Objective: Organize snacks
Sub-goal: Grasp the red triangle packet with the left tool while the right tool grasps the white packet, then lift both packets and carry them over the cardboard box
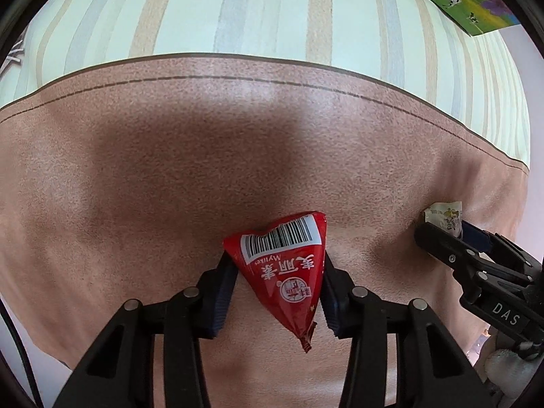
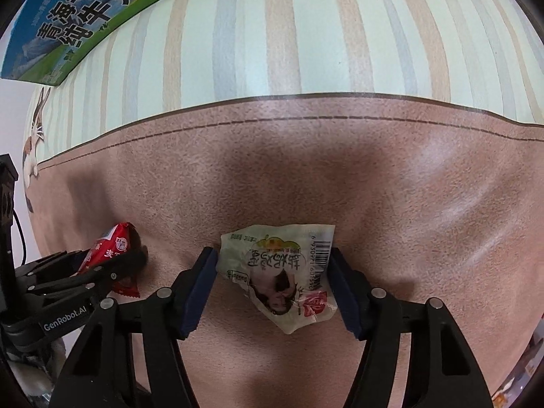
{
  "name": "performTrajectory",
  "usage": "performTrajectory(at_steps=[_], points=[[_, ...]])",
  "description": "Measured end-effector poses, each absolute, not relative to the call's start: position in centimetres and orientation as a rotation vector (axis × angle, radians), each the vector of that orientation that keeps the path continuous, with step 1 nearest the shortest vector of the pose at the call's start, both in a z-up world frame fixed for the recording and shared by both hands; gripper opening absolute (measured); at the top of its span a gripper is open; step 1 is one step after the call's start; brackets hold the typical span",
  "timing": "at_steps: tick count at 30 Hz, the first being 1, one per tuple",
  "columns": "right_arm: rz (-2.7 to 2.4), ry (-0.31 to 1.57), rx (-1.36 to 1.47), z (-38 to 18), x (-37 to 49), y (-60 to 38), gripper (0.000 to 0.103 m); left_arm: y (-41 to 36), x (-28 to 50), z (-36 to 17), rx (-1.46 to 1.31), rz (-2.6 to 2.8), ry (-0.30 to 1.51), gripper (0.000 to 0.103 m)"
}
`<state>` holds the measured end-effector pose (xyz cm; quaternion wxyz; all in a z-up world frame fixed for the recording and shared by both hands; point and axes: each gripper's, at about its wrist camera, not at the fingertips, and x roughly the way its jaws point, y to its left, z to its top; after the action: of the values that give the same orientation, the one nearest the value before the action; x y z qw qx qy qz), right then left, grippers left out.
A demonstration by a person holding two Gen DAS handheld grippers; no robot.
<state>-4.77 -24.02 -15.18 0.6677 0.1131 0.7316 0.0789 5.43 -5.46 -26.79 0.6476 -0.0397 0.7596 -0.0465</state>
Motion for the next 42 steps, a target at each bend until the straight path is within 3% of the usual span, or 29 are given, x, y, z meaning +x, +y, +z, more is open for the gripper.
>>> performTrajectory(at_steps=[12, 20, 33, 42], points=[[0.178, 1.644, 0.284, -14.7, -5.0, -24.9, 0.066, -4.7, 6.3, -26.2, -0.124, -0.125, 1.735, 0.039], [0.206, 1.576, 0.379, -11.5, -4.6, -26.9, 0.065, -4.8, 7.5, -20.5, -0.176, -0.217, 1.666, 0.037], [0.362, 1.310, 0.403, 3.2, 0.8, -28.4, 0.065, -5.4, 16.1, -5.7, -0.217, -0.356, 1.399, 0.037], [0.389, 1.145, 0.328, 10.2, 10.3, -27.4, 0.065, -3.8, 25.7, -2.8, -0.201, -0.284, 1.318, 0.038]])
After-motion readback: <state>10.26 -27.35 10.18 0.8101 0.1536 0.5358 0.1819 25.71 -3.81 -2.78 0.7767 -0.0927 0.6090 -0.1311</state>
